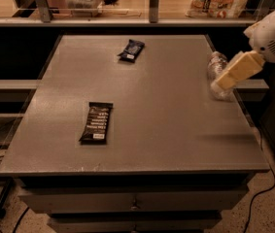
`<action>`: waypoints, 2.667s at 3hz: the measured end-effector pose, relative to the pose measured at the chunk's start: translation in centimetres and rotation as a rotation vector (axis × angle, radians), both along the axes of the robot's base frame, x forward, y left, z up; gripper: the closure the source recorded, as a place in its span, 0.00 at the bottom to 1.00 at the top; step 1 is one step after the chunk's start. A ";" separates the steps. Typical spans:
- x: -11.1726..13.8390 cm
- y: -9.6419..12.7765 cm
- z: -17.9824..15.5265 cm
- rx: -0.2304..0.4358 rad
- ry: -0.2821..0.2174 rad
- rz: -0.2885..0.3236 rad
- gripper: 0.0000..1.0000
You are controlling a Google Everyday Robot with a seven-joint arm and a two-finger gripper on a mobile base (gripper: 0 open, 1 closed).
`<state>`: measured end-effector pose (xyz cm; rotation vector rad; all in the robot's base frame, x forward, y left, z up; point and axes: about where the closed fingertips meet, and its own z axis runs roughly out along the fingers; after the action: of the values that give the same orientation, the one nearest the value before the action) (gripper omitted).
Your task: Move water bottle near rxbar chocolate
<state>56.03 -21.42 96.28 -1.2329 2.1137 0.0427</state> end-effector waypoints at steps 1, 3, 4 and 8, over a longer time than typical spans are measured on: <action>3.0 0.6 -1.5 0.125 0.001 -0.068 0.00; 8.3 -0.4 -5.5 0.289 0.028 -0.255 0.00; 9.4 -0.9 -6.9 0.285 0.044 -0.309 0.00; 9.2 -1.9 -8.8 0.256 0.102 -0.362 0.88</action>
Offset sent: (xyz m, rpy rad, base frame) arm 0.0882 -0.0025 -0.0535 0.3527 0.0189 -0.2562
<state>65.21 -23.37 87.53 -0.7030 2.3053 0.2122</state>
